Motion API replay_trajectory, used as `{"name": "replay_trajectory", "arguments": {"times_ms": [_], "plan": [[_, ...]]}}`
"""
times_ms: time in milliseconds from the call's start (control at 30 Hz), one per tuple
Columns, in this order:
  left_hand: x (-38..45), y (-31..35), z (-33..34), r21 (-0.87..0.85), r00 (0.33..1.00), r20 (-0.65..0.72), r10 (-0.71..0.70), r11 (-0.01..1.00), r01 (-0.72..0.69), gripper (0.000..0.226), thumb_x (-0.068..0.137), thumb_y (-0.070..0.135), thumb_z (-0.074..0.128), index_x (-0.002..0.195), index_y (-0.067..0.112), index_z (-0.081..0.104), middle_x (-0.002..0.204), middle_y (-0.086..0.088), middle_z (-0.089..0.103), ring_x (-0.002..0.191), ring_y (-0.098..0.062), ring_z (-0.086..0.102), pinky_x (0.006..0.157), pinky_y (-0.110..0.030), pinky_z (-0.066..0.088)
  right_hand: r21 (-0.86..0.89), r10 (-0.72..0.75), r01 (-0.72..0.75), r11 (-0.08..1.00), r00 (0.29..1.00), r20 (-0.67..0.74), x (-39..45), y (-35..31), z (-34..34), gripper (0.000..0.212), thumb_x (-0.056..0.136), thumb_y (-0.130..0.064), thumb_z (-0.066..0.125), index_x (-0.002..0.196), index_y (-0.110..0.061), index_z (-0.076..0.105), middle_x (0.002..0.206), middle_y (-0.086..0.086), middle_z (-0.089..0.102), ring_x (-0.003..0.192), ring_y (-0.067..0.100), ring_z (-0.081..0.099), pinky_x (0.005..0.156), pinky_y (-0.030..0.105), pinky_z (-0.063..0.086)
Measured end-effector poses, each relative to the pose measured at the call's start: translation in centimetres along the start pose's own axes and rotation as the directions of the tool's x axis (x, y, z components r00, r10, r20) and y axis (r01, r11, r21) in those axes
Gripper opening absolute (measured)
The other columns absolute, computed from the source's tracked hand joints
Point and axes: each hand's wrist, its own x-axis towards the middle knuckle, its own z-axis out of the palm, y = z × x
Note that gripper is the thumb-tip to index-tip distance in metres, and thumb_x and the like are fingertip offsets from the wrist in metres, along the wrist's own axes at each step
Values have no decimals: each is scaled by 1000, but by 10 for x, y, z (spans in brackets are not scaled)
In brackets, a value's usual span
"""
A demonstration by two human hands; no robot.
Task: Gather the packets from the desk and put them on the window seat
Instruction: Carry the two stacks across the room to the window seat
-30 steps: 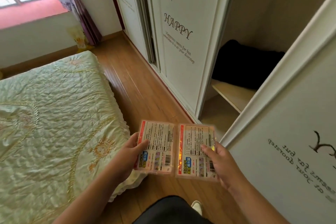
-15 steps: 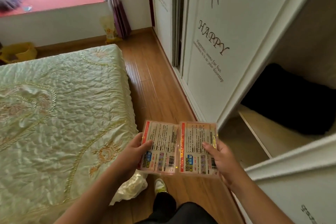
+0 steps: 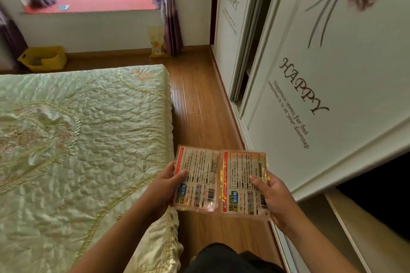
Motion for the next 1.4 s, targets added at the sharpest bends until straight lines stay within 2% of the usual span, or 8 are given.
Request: {"name": "replay_trajectory", "arguments": {"times_ms": [100,433,600,833,1167,1400], "plan": [[27,14,-3,-11,1000,-8,3,1000,-3,25,99,17,57,124,19,59,105,-14,79,93,-34,77,64,-38,64,0,3,-3,1000,1000,23,34,-13,-1,18,100,-23,58,116,-20,67,99,4,83,89,23,81,68,36,66],[140,78,20,9,993,-115,39,999,-38,23,100,15,54,122,17,59,102,-12,80,92,-32,78,69,-41,65,26,-1,-2,1000,991,136,184,-68,-24,19,100,-21,59,118,-19,65,99,4,83,89,24,81,64,32,65],[185,115,33,-42,986,-158,53,997,-60,25,99,14,55,124,17,60,106,-17,78,95,-36,77,67,-41,65,13,-1,-1,1000,982,187,244,-101,-38,21,100,-25,60,119,-19,64,99,4,83,89,24,81,66,34,66],[235,145,36,-100,979,-198,47,993,-68,25,100,12,54,123,17,61,104,-15,80,91,-32,78,64,-39,65,36,20,-29,999,971,239,305,-130,-40,22,99,-25,60,120,-20,64,103,5,82,93,26,80,69,35,66],[319,175,-5,-153,981,-195,21,987,-51,25,100,13,54,124,16,61,106,-16,79,91,-32,78,64,-40,65,-8,65,-65,998,974,216,391,-165,-7,21,100,-23,60,120,-16,64,103,5,82,92,25,81,66,33,65],[385,234,-59,-150,982,-174,71,984,-97,23,100,14,54,122,17,60,102,-13,80,88,-32,78,63,-40,65,-37,52,-45,998,978,203,470,-217,48,21,100,-20,60,120,-16,63,101,6,83,91,26,81,66,35,66]]}}
